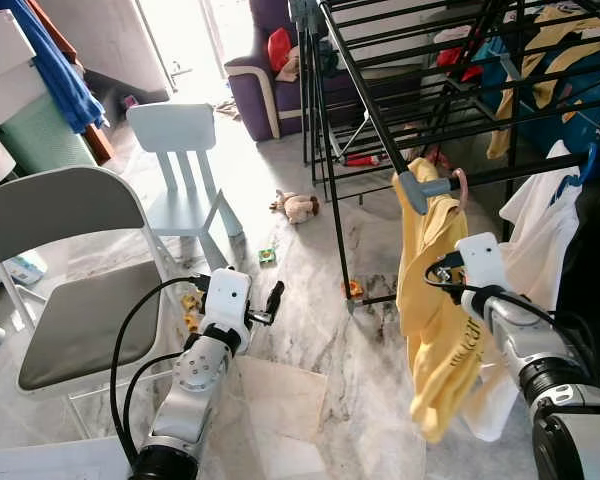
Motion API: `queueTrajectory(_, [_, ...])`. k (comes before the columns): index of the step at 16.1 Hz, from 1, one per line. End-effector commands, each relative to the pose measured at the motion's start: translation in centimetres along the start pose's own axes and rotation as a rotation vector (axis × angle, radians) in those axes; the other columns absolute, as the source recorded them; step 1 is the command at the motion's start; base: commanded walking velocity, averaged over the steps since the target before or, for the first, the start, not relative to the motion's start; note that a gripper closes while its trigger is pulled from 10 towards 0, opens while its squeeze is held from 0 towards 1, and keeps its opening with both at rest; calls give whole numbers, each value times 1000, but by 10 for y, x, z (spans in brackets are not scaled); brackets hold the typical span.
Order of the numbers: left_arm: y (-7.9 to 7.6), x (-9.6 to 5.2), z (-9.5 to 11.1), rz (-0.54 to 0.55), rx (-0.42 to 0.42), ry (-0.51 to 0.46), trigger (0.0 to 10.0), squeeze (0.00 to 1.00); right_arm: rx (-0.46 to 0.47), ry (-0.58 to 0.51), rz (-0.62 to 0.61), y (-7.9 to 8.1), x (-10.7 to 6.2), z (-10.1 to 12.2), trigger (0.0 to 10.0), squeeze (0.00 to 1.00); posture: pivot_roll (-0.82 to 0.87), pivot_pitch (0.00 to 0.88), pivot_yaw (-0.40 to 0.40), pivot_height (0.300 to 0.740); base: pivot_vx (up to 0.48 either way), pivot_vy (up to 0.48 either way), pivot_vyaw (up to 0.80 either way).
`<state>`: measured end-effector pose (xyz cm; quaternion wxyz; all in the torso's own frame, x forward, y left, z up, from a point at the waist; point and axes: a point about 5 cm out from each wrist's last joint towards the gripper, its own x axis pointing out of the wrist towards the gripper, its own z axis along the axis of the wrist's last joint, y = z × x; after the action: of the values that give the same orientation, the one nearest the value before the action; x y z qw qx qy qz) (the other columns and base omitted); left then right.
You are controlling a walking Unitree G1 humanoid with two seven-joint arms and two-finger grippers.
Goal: Hang hanger
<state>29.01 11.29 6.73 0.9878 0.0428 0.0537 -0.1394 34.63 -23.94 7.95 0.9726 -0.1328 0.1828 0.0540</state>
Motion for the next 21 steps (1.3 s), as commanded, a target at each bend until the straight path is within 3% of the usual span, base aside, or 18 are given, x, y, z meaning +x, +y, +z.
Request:
queueTrajectory(1, [4, 1, -3, -1, 19, 23, 10000, 0, 8, -12, 20, 6, 3, 5, 0, 0, -142, 0, 161, 740, 0, 0, 0])
queueTrajectory(11, [0, 3, -1, -15, 13, 22, 10000, 0, 33, -25, 21, 15, 4, 1, 0, 0, -144, 0, 169, 740, 0, 0, 0])
queueTrajectory(19, [-1, 3, -1, -20, 3, 30, 10000, 0, -13, -62, 61, 6, -4, -5, 0, 0, -146, 0, 171, 740, 0, 0, 0])
queueTrajectory(20, [-1, 4, -1, -18, 3, 29, 10000, 0, -17, -113, 34, 3, -6, 0, 4784, 0, -146, 0, 171, 740, 0, 0, 0])
queueTrajectory(21, [-2, 4, 0, -14, 4, 28, 10000, 0, -11, -148, 23, 2, -7, 4, 6039, 0, -146, 0, 171, 740, 0, 0, 0])
